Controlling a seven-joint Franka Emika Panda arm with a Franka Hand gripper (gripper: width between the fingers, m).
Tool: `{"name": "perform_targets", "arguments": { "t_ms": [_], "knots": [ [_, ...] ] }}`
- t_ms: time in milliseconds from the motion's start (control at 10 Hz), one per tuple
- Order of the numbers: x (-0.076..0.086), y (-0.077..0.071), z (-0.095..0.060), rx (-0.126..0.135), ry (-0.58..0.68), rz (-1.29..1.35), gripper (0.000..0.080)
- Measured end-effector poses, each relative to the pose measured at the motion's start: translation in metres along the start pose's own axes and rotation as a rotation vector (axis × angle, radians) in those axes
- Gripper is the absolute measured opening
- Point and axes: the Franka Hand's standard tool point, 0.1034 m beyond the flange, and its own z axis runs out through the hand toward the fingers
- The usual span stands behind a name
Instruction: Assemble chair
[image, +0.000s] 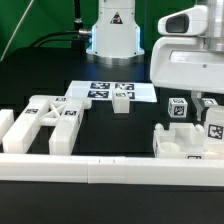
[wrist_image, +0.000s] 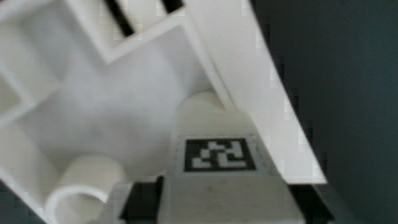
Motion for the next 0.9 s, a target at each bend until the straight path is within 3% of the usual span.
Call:
{"name": "perform_targets", "arguments": {
  "t_ms": [500,900],
  "knots": [
    [-0.003,-0.0035,-0.0009,-0.006,0.006,0.481,0.0287],
    [-0.0033,-0.0047,-0.0008,0.002,-0.002,0.669,0.0287]
  ]
}}
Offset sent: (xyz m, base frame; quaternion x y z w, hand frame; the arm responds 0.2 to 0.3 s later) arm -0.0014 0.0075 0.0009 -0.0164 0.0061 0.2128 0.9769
